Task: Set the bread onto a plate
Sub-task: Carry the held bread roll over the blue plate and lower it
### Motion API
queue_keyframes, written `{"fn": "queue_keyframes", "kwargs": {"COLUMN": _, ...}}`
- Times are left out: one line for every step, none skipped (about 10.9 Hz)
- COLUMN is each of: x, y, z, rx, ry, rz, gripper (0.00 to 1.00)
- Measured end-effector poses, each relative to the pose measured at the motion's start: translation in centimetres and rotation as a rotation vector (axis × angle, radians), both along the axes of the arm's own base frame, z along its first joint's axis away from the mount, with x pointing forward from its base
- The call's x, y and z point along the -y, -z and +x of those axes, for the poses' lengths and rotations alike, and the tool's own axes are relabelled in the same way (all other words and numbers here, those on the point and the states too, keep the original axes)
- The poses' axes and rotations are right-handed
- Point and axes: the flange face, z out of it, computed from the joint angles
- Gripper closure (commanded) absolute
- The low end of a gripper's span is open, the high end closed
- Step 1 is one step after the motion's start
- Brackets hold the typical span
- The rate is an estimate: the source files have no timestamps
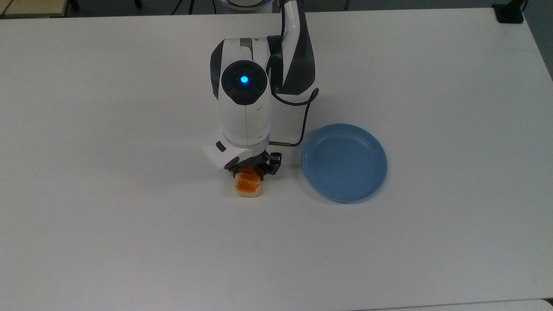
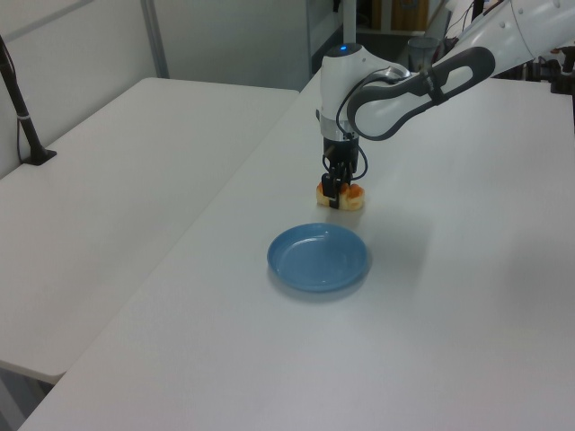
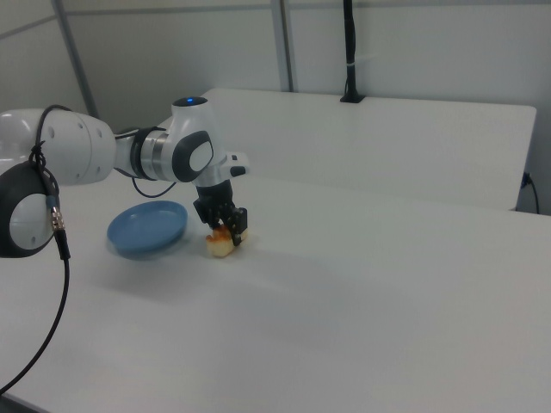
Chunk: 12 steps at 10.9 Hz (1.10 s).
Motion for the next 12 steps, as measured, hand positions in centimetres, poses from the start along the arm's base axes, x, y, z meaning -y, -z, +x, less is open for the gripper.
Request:
{"fn": "queue_keyframes", "kwargs": {"x": -0.2, "y": -0.8, "z": 0.1, "rx": 0.014, "ry": -0.001, "rz": 0.001, "gripper": 0.46}}
{"fn": "queue_keyframes", "kwargs": {"x": -0.8, "y": -2.1, "z": 0.2, "rx": 0.030, "ry": -0.009, "rz": 0.005, "gripper": 0.46}}
{"fn": "queue_keyframes", "kwargs": {"x": -2.4, "y": -3.7, "z": -0.1, "rx": 0.031, "ry": -0.029, "rz": 0.008, "gripper": 0.46}}
{"fn": "queue_keyframes", "kwargs": {"x": -4.9, "y": -5.4, "z": -0.6, "rx": 0.032, "ry": -0.049, "rz": 0.011, "gripper": 0.45}}
{"fn": "queue_keyframes", "kwargs": {"x": -8.0, "y": -6.8, "z": -1.2, "rx": 0.036, "ry": -0.064, "rz": 0.015, "gripper": 0.43}}
{"fn": "queue_keyframes", "kwargs": {"x": -11.1, "y": -7.4, "z": -1.9, "rx": 0.036, "ry": -0.076, "rz": 0.018, "gripper": 0.42}}
{"fn": "queue_keyframes", "kwargs": {"x": -14.0, "y": -7.3, "z": -2.5, "rx": 0.036, "ry": -0.085, "rz": 0.021, "gripper": 0.42}}
{"fn": "queue_keyframes", "kwargs": {"x": -16.2, "y": -6.9, "z": -3.1, "rx": 0.032, "ry": -0.091, "rz": 0.017, "gripper": 0.42}}
{"fn": "queue_keyframes", "kwargs": {"x": -18.2, "y": -6.0, "z": -3.6, "rx": 0.026, "ry": -0.092, "rz": 0.000, "gripper": 0.42}}
{"fn": "queue_keyframes", "kwargs": {"x": -19.6, "y": -4.9, "z": -3.8, "rx": 0.028, "ry": -0.091, "rz": -0.013, "gripper": 0.42}}
{"fn": "queue_keyframes", "kwargs": {"x": -20.6, "y": -3.7, "z": -3.8, "rx": 0.036, "ry": -0.089, "rz": -0.020, "gripper": 0.40}}
{"fn": "queue_keyframes", "kwargs": {"x": -21.0, "y": -2.6, "z": -3.6, "rx": 0.041, "ry": -0.084, "rz": -0.022, "gripper": 0.28}}
